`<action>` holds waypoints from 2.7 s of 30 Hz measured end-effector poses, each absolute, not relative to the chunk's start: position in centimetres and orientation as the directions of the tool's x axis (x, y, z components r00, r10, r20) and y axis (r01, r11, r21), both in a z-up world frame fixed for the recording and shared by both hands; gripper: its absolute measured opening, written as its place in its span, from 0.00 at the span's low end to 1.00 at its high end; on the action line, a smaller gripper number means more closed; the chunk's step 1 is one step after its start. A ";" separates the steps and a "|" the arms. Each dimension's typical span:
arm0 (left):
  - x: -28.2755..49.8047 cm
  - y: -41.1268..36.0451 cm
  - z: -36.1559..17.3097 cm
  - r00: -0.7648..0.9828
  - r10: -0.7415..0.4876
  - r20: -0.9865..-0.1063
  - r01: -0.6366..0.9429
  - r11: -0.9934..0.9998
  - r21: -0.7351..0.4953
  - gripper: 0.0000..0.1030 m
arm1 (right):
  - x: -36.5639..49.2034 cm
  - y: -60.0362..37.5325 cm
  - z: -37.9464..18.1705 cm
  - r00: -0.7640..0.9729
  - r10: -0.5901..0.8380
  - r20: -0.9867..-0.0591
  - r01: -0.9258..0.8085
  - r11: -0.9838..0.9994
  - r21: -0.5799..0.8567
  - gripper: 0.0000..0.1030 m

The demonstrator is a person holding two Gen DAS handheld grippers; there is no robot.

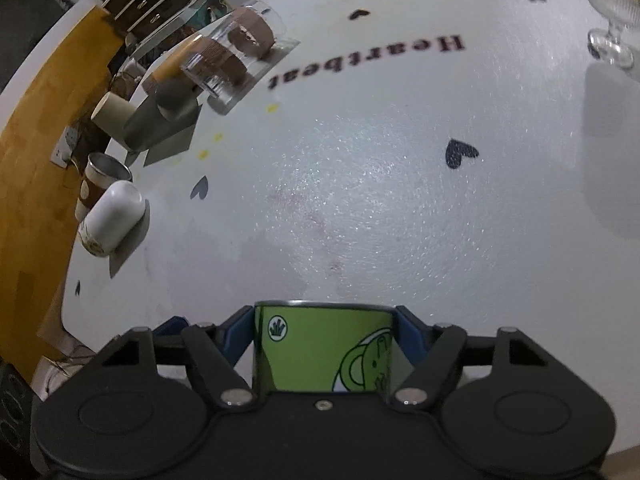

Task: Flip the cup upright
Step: 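Carry the can open end up with the right tool beside the stemmed glass, then set the can down upright, open the right tool and withdraw it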

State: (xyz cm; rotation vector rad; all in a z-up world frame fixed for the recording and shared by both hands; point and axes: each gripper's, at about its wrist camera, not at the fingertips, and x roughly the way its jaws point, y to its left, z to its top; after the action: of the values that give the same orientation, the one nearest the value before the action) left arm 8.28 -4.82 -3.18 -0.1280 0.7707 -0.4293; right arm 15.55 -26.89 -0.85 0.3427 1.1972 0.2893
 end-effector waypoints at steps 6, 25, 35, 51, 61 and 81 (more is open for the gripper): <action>8.2 -4.6 -2.9 0.649 -0.413 -0.639 0.324 0.910 -0.260 0.89 | 13.5 -28.3 3.6 0.505 0.336 -0.795 -0.136 0.941 0.311 0.72; 8.4 -5.5 -3.5 0.652 -0.392 -0.648 0.327 0.918 -0.226 0.89 | 26.5 -37.4 4.5 0.728 -0.191 -0.658 0.253 0.967 0.000 0.72; 8.9 -5.1 -4.0 0.654 -0.378 -0.655 0.309 0.924 -0.224 0.89 | 30.2 -38.2 1.0 0.732 -0.287 -0.618 0.369 0.929 0.005 0.72; 8.9 -5.5 -2.6 0.687 -0.373 -0.624 0.315 0.926 -0.206 0.89 | 24.2 -37.5 3.8 0.819 -0.215 -0.531 0.283 0.958 0.049 0.88; 8.5 -6.8 -0.9 0.721 -0.374 -0.583 0.341 0.924 -0.171 0.90 | 11.1 -36.4 5.9 0.904 -0.138 -0.404 0.199 0.973 0.114 0.91; 4.9 -8.1 0.1 0.823 -0.379 -0.423 0.378 0.922 -0.089 1.00 | -3.3 -32.4 1.1 0.957 -0.154 -0.245 0.172 0.984 0.051 1.00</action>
State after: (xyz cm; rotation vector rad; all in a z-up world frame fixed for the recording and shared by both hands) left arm 4.88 -8.11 0.07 -0.0015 0.4497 -0.4023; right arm -3.28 -32.37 1.12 0.0722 0.2431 -0.1655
